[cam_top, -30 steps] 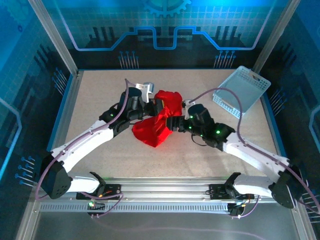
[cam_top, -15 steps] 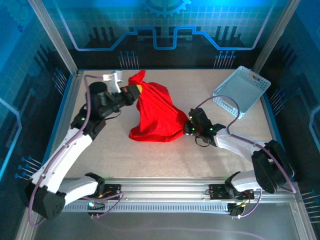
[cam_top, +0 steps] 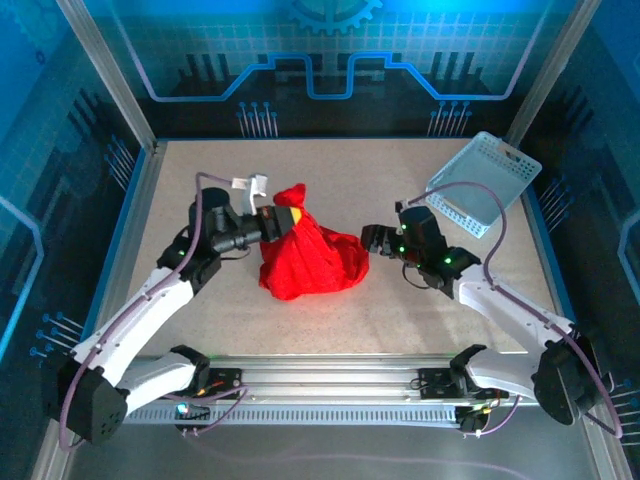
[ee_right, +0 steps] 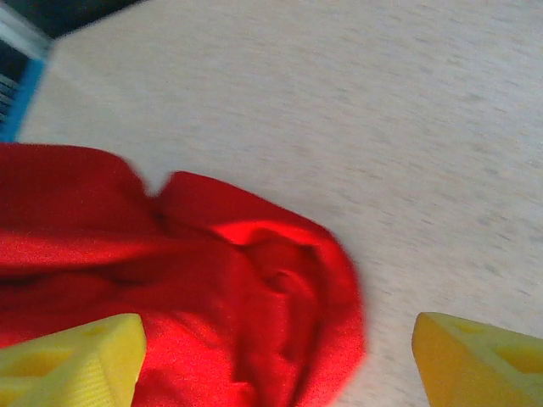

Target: Fold the inside-out t-shirt

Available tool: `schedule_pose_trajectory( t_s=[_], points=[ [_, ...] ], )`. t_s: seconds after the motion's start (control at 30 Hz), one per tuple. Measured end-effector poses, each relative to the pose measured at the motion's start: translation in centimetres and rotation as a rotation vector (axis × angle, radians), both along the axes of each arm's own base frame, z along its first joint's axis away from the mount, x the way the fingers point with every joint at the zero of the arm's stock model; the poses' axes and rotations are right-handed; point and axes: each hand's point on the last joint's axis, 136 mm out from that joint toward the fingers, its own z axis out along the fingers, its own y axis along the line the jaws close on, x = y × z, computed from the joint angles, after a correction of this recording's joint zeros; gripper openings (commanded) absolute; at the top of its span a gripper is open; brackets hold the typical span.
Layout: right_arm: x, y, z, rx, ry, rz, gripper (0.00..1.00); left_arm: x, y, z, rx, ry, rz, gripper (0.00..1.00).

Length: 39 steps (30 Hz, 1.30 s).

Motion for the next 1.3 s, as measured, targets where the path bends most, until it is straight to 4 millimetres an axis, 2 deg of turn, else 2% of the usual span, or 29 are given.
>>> schedule_pose_trajectory(
  t_s=[0.03,0.1,0.2,0.3,0.37,0.47,0.53,0.7,0.8,0.9,0.97,1.13,1.3],
  points=[
    [0.0,1.2,1.0,0.016,-0.021,0.036,0.83,-0.8,-0.8,-0.8,0.014,0.004,-0.033,0.09],
    [-0.1,3.4,2.3,0.02,-0.047,0.096,0.82,-2.4,-1.6,-2.7,0.04,0.02,-0.074,0.09],
    [0.0,6.1,2.7,0.007,-0.056,0.152,0.81,-4.9,-1.4,-7.0,0.102,0.079,-0.083,0.15],
    [0.5,6.5,0.5,-0.03,-0.011,0.149,0.79,-7.2,-0.2,-11.6,0.172,0.156,-0.061,0.36],
    [0.7,6.6,-1.4,-0.06,0.028,0.144,0.78,-8.5,0.7,-14.3,0.216,0.214,-0.047,0.55],
    [0.4,7.1,-3.7,-0.093,0.078,0.157,0.78,-9.7,2.3,-16.2,0.263,0.271,0.002,0.69],
    [0.0,7.7,-4.5,-0.106,0.094,0.175,0.78,-9.7,3.4,-16.0,0.281,0.256,0.049,0.85],
    [-1.2,9.2,-5.7,-0.143,0.114,0.215,0.74,-8.5,6.1,-14.1,0.311,0.221,0.212,0.92],
    [-1.2,9.5,-6.1,-0.164,0.121,0.218,0.7,-6.6,7.9,-13.5,0.341,0.242,0.318,0.92],
    [-1.7,10.3,-6.0,-0.19,0.111,0.239,0.7,-4.4,9.5,-14.0,0.377,0.314,0.411,0.89],
    [-2.7,11.5,-5.6,-0.203,0.099,0.276,0.7,-3.1,10.2,-15.0,0.412,0.372,0.444,0.89],
    [-4.9,13.7,-5.5,-0.227,0.089,0.345,0.68,-1.1,9.2,-16.8,0.474,0.461,0.413,0.85],
    [-5.3,14.3,-7.9,-0.266,0.138,0.365,0.64,-0.9,8.4,-19.5,0.51,0.547,0.372,0.77]
  ],
)
